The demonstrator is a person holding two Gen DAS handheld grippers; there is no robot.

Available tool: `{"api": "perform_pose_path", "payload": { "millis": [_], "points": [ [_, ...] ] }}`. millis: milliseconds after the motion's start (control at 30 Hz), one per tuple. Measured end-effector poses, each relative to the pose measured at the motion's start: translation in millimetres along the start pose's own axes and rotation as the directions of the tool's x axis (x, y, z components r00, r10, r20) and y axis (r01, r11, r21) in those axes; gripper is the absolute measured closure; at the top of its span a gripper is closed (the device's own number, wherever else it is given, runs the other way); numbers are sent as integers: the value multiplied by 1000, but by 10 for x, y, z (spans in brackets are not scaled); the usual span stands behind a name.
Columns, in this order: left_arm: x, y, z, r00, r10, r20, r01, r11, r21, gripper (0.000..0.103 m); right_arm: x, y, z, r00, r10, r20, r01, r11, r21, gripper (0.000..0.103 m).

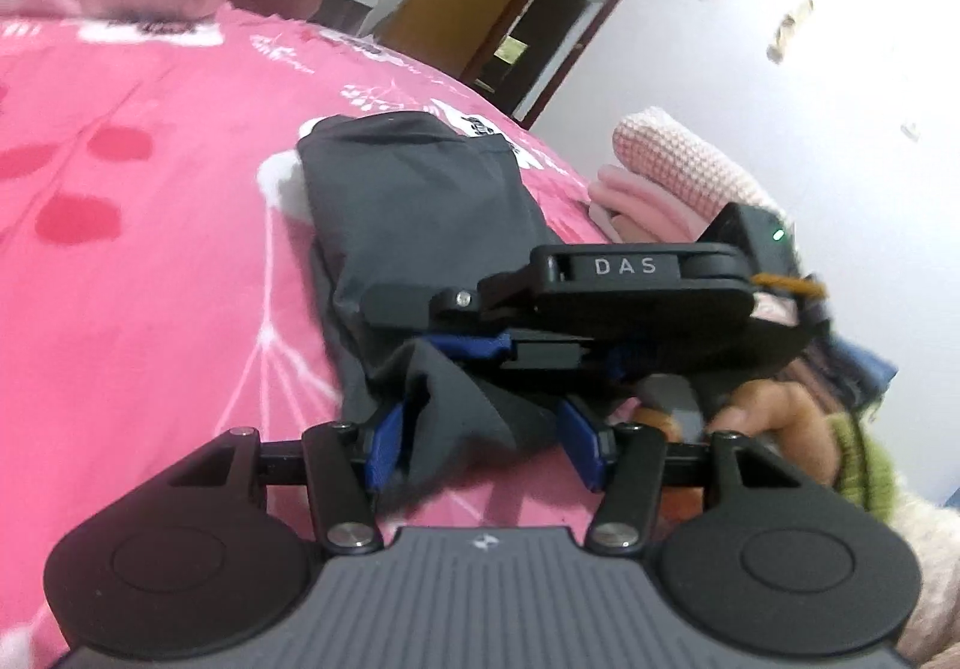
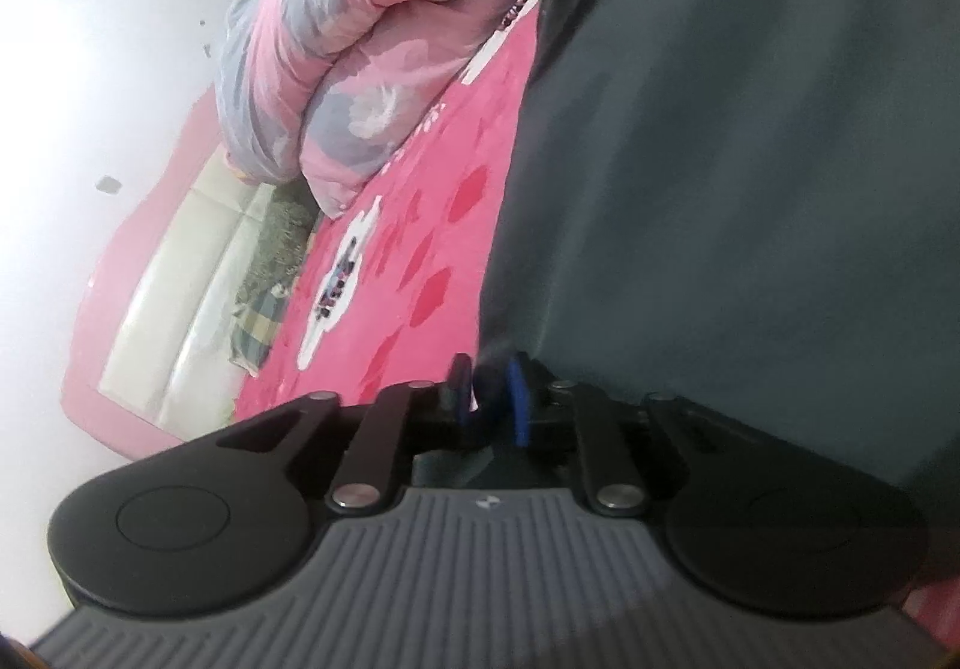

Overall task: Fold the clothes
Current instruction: 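Open both tools and lift them off the bundle, then pinch the bundle edge with the left tool while the right tool pinches it too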

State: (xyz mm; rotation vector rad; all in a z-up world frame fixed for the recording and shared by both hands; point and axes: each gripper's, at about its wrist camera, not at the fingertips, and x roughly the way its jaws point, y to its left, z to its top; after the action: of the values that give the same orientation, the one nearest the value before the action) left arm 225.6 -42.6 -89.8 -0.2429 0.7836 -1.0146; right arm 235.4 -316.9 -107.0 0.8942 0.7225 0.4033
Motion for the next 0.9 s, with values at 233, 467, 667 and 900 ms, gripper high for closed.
{"api": "perform_pose_path", "payload": {
  "millis": [233, 467, 667, 900],
  "points": [
    [-216, 71, -73, 999, 44, 7, -44, 996, -75, 47, -26, -172, 33, 992, 115, 42, -120, 983, 137, 74],
    [-632, -148, -128, 974, 186, 133, -183, 983, -32, 53, -875, -40, -64, 973, 25, 229, -31, 999, 22, 60],
    [-326, -287, 1, 974, 210, 87, -209, 978, -28, 65, -1645, 28, -280, 927, -120, 355, 177, 976, -131, 84],
    [-100, -143, -119, 960, 279, -7, -278, 954, -116, 83, -1734, -488, -197, 897, -228, 378, 269, 961, -58, 92]
  ]
}}
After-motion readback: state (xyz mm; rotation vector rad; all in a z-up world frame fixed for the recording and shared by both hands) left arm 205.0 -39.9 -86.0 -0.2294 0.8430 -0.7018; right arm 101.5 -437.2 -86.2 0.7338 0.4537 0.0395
